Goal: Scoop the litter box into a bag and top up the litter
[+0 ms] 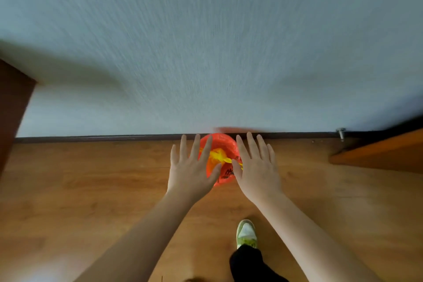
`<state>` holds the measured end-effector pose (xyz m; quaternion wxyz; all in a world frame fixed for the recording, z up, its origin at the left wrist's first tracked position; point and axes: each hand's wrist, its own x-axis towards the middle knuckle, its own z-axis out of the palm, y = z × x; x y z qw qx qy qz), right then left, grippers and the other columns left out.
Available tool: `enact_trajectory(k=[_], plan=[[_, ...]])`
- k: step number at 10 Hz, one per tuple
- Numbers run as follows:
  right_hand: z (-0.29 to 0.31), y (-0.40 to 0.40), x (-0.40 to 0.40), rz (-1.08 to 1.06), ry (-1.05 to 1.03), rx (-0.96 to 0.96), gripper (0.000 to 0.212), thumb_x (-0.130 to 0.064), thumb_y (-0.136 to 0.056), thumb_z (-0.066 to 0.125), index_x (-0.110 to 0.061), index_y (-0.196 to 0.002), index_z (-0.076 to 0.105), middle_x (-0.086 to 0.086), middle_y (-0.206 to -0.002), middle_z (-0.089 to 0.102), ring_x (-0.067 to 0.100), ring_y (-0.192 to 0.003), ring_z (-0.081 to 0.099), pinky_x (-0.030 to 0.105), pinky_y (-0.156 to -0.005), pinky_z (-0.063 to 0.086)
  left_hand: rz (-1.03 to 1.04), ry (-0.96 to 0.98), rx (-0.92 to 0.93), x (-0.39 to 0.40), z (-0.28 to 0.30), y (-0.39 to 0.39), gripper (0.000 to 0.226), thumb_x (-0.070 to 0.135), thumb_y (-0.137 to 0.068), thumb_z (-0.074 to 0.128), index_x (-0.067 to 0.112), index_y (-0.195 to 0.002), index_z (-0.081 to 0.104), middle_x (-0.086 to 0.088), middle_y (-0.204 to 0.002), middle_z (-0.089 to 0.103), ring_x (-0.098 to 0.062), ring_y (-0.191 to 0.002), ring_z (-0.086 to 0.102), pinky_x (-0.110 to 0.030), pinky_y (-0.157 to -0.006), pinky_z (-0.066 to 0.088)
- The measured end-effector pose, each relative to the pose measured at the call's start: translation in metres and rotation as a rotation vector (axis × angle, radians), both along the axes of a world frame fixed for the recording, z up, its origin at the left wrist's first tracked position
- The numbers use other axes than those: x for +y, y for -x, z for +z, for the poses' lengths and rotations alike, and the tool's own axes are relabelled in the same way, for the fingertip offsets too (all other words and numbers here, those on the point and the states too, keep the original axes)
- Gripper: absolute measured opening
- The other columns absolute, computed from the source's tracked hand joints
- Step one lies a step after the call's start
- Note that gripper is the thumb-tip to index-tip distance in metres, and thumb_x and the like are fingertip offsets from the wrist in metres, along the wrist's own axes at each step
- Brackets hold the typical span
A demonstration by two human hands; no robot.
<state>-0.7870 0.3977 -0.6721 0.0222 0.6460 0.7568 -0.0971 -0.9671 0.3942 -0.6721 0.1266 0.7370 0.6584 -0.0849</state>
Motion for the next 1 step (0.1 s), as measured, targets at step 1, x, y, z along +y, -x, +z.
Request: enact_trajectory(k=[1], plan=[[0.0530, 0.0050, -0.0087, 0.010, 0.028, -0.003, 0.061, -0.050, -0.099, 0.020, -0.024, -0.153, 0.012, 0.008, -0.160, 0.014, 0.028, -0.148, 0.009, 0.046, -0.119, 0.010, -0.053, -0.007, -0.023, -0.0085, 0.0473, 0.0040, 0.076, 0.071, -0.092, 0.003, 0.029, -0.155, -0.008, -0.003, -0.165, -0.004, -0.026, -0.149, -0.016, -0.049, -0.122, -0.003]])
